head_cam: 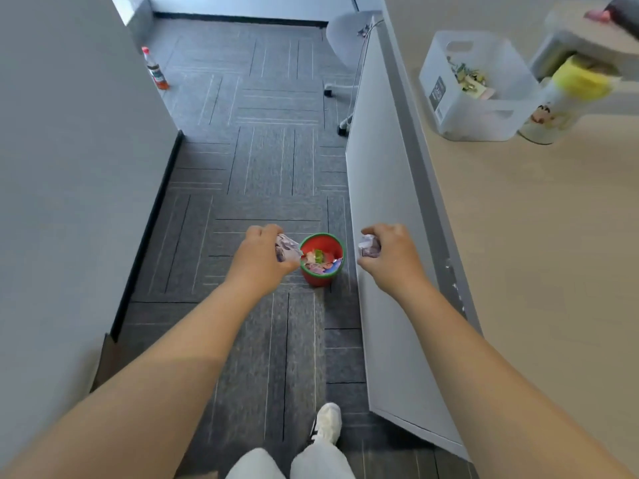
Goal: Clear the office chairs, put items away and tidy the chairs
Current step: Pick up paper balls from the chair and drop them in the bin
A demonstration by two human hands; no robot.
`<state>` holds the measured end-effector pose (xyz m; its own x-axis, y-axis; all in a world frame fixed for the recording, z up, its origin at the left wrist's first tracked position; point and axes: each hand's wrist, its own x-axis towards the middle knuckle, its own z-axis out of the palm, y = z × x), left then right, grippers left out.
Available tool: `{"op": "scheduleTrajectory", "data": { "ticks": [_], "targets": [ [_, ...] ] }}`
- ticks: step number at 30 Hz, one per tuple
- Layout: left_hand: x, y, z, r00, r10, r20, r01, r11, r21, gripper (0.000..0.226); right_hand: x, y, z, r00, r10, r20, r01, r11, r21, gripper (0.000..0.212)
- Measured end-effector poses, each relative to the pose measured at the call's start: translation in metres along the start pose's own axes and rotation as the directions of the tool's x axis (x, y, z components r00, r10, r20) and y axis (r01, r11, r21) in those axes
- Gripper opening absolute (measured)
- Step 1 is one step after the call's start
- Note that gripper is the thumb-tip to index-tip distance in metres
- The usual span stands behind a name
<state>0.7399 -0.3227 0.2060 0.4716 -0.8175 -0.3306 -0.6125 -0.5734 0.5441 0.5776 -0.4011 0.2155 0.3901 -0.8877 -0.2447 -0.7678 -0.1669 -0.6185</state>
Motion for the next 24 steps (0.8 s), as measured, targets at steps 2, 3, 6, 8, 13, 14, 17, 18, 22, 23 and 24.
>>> {"op": "scheduleTrajectory", "data": {
  "ticks": [2, 3, 6, 8, 13, 14, 17, 18, 22, 23, 24],
  "targets": [
    [0.026, -0.003, 0.016, 0.997, -0.036, 0.065, 0.036, 0.999, 0.0, 0.051, 0.021, 0.009, 0.01, 0.999, 0.049, 0.023, -0.049, 0.999, 0.005, 0.043],
    [0.039, -0.004, 0.024, 0.995, -0.05, 0.09, 0.051, 0.999, -0.011, 0.05, 0.031, 0.015, 0.016, 0.996, 0.077, 0.035, -0.077, 0.997, 0.005, 0.044],
    [0.079, -0.012, 0.048, 0.981, -0.098, 0.166, 0.107, 0.993, -0.048, 0.05, 0.063, 0.031, 0.035, 0.984, 0.167, 0.056, -0.169, 0.985, 0.029, 0.051],
    [0.106, -0.016, 0.062, 0.968, -0.135, 0.21, 0.151, 0.987, -0.059, 0.048, 0.081, 0.041, 0.048, 0.964, 0.257, 0.063, -0.26, 0.964, 0.045, 0.054],
    [0.176, -0.016, 0.086, 0.941, -0.181, 0.285, 0.196, 0.98, -0.024, 0.052, 0.124, 0.061, 0.077, 0.909, 0.409, 0.078, -0.413, 0.91, 0.043, 0.044],
    [0.19, -0.014, 0.089, 0.94, -0.18, 0.29, 0.2, 0.979, -0.038, 0.054, 0.132, 0.064, 0.083, 0.902, 0.425, 0.081, -0.43, 0.901, 0.055, 0.043],
    [0.226, -0.01, 0.097, 0.938, -0.175, 0.299, 0.21, 0.974, -0.09, 0.066, 0.153, 0.073, 0.099, 0.889, 0.451, 0.077, -0.457, 0.885, 0.095, 0.042],
    [0.235, -0.01, 0.099, 0.935, -0.177, 0.306, 0.214, 0.972, -0.091, 0.067, 0.159, 0.076, 0.104, 0.888, 0.455, 0.075, -0.46, 0.881, 0.108, 0.043],
    [0.256, -0.028, 0.101, 0.922, -0.186, 0.341, 0.21, 0.977, -0.037, 0.054, 0.184, 0.083, 0.126, 0.877, 0.475, 0.08, -0.481, 0.866, 0.136, 0.048],
    [0.259, -0.036, 0.101, 0.919, -0.187, 0.348, 0.209, 0.978, -0.025, 0.051, 0.192, 0.083, 0.131, 0.877, 0.473, 0.084, -0.48, 0.867, 0.13, 0.05],
    [0.261, -0.044, 0.1, 0.917, -0.189, 0.351, 0.208, 0.978, -0.016, 0.049, 0.2, 0.082, 0.137, 0.881, 0.466, 0.081, -0.472, 0.873, 0.124, 0.052]
  ]
}}
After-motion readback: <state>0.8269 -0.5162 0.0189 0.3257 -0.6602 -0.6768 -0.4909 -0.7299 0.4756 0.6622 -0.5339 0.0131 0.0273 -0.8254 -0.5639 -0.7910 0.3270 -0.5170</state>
